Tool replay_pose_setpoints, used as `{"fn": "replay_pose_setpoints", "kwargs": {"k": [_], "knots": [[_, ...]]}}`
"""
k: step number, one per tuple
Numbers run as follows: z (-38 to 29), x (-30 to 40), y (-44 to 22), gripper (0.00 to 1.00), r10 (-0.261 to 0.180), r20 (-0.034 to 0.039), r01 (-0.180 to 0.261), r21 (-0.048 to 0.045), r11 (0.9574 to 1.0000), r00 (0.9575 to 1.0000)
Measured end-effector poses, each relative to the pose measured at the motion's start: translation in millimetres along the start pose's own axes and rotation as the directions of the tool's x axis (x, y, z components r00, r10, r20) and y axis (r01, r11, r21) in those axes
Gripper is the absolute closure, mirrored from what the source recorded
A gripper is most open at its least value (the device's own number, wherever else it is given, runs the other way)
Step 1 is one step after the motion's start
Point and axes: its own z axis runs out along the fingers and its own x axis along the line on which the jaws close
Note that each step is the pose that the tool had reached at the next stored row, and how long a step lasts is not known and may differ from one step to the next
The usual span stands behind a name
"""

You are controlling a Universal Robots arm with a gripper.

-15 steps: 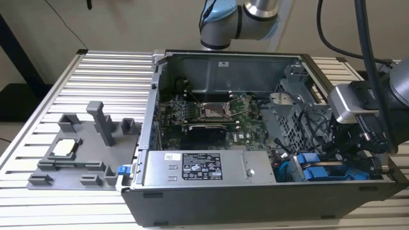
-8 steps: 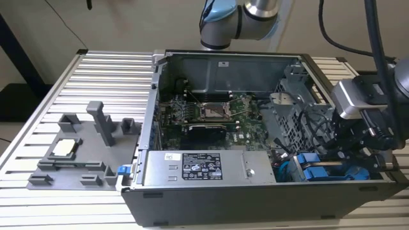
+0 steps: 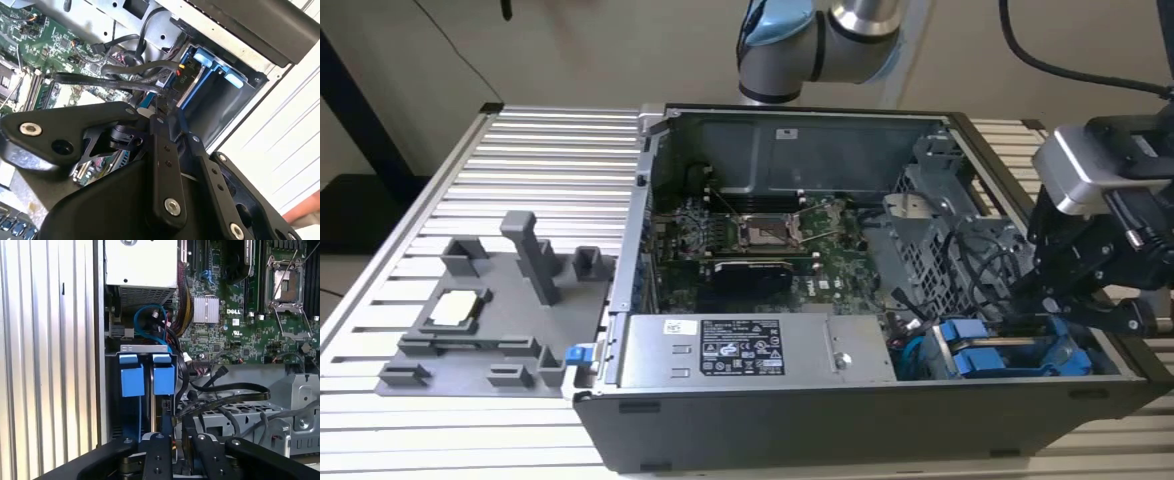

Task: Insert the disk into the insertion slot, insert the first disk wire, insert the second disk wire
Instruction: 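Insert the second disk wire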

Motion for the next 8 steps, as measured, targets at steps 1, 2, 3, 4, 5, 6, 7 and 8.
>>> {"fn": "replay_pose_setpoints", "kwargs": {"k": [1, 2, 3, 4, 5, 6, 7, 8], "knots": [[-1.0, -0.3, 0.0, 0.76, 0.000, -0.0022, 0.000, 0.0001, 1.0000, 1.0000], [-1.0, -0.3, 0.0, 0.76, 0.000, -0.0036, 0.000, 0.0003, 1.0000, 1.0000], [-1.1, -0.3, 0.0, 0.76, 0.000, -0.0038, 0.000, 0.0004, 1.0000, 1.0000], [-1.1, -0.3, 0.0, 0.76, 0.000, -0.0039, 0.000, 0.0004, 1.0000, 1.0000], [-1.1, -0.3, 0.0, 0.76, 0.000, -0.0038, 0.000, 0.0004, 1.0000, 1.0000], [-1.2, -0.3, 0.0, 0.76, 0.000, -0.0038, 0.000, 0.0004, 1.0000, 1.0000], [-1.3, -0.3, 0.0, 0.76, 0.000, -0.0040, 0.000, 0.0005, 1.0000, 1.0000], [-1.3, -0.3, 0.0, 0.76, 0.000, -0.0039, 0.000, 0.0004, 1.0000, 1.0000]]}}
